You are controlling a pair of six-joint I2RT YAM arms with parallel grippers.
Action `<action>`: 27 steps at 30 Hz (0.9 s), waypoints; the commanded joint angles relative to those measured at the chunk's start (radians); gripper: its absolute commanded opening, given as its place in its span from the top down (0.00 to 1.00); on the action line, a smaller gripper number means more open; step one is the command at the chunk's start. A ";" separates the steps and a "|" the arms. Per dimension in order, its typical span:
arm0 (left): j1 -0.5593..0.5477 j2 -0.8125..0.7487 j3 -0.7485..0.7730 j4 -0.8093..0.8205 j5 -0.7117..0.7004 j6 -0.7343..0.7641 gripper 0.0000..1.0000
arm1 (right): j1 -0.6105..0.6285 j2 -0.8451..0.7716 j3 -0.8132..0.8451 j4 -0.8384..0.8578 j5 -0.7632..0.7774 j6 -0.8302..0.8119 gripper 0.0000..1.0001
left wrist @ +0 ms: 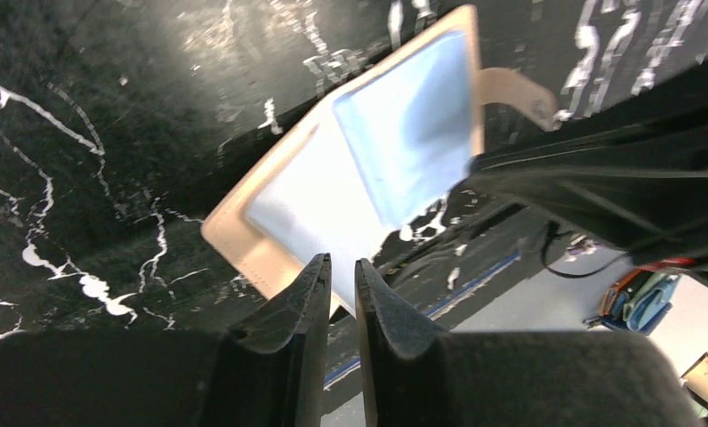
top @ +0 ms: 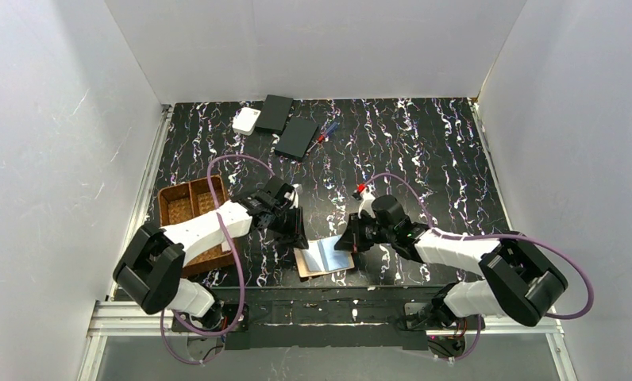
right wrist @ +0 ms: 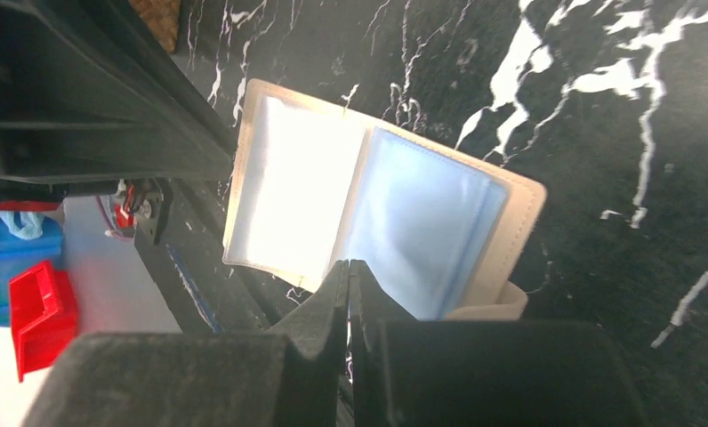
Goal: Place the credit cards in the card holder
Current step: Open the card holder at the center of the board.
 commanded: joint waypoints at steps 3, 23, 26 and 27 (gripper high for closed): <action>0.003 -0.071 0.055 -0.005 0.061 -0.018 0.83 | 0.098 0.092 0.014 0.193 -0.055 0.078 0.92; 0.003 -0.004 -0.242 0.169 0.010 -0.107 0.84 | 0.147 0.256 -0.004 0.322 -0.047 0.122 0.98; 0.004 -0.013 -0.215 0.110 -0.021 -0.071 0.84 | 0.132 0.180 0.019 0.231 -0.034 0.091 0.95; 0.003 -0.015 -0.207 0.092 -0.029 -0.063 0.84 | 0.126 0.161 0.027 0.208 -0.035 0.082 0.94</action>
